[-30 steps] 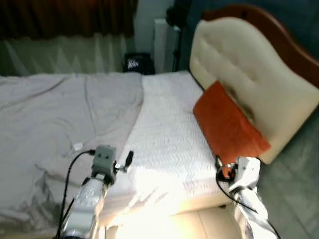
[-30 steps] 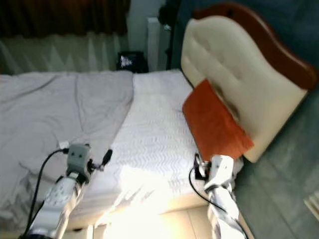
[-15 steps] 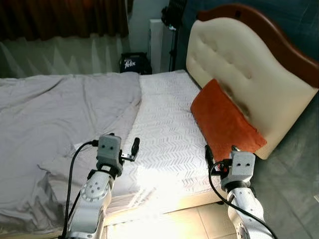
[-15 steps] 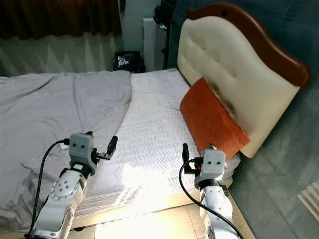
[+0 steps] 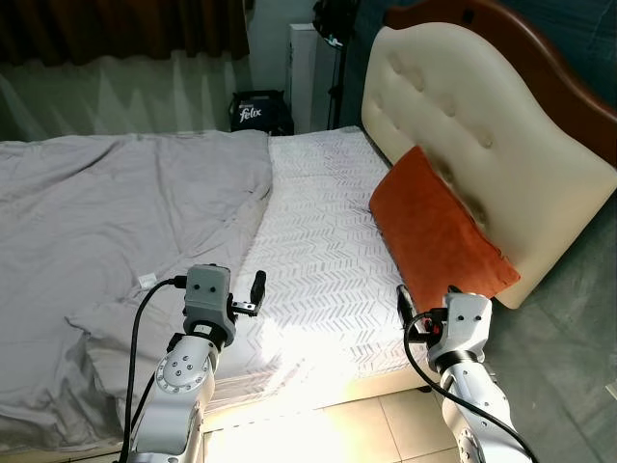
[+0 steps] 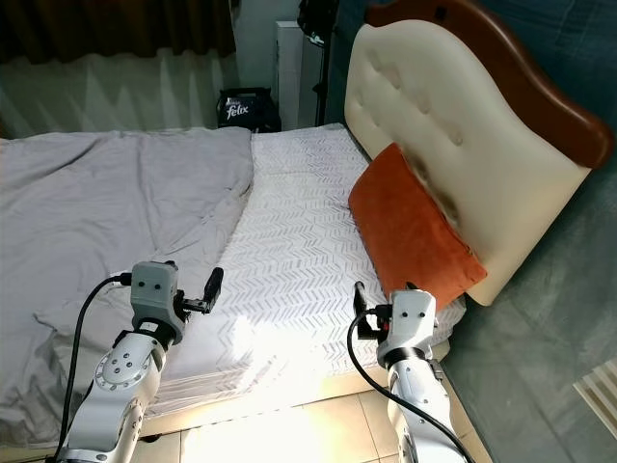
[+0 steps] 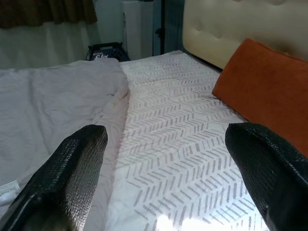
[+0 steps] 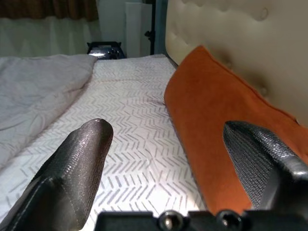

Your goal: Clean up the room

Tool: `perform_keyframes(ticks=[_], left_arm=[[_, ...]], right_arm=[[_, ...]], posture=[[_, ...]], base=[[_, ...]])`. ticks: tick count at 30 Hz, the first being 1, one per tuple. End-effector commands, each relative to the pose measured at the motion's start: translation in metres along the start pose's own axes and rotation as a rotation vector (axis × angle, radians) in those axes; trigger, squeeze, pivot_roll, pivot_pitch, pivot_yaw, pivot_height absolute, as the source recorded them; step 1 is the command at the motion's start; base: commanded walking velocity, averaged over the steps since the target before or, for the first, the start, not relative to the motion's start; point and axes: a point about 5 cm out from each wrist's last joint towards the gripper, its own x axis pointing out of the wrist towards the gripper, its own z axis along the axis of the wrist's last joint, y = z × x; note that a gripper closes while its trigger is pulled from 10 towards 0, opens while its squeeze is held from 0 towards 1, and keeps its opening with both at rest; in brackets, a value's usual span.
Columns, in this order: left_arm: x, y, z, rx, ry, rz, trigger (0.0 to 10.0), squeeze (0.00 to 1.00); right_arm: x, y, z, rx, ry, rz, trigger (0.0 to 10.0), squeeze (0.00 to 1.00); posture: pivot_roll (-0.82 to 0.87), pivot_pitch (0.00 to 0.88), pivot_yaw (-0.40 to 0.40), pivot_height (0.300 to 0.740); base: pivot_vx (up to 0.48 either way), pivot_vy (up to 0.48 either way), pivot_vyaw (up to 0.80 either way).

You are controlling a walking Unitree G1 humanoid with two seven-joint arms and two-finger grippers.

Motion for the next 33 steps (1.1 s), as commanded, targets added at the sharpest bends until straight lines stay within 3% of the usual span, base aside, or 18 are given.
perform_keyframes(ticks=[1,18,27,33], left_arm=[[-0.001,0.001,0.004,0.008,-0.009,0.007,10.0,0.0],[0.003,-0.001,0.001,0.014,0.0,-0.003,10.0,0.0],[0.005,-0.002,-0.004,-0.012,0.017,0.018,10.0,0.0],[0.007,-0.003,-0.005,-0.007,0.023,0.012,10.0,0.0]], right_arm=[[0.0,0.001,-0.002,0.0,0.02,0.006,10.0,0.0],[0.001,0.002,-0.006,-0.01,0.034,0.019,10.0,0.0],[0.003,-0.001,-0.009,-0.017,0.044,0.019,10.0,0.0],[0.004,0.0,-0.008,-0.009,0.037,0.031,10.0,0.0]], posture=[[0.03,0.034,-0.065,0.74],[0.01,0.0,-0.063,0.74],[0.01,0.0,-0.067,0.74],[0.01,0.0,-0.065,0.74]], base=[[0.0,0.0,0.0],[0.0,0.0,0.0],[0.0,0.408,0.0],[0.0,0.0,0.22]])
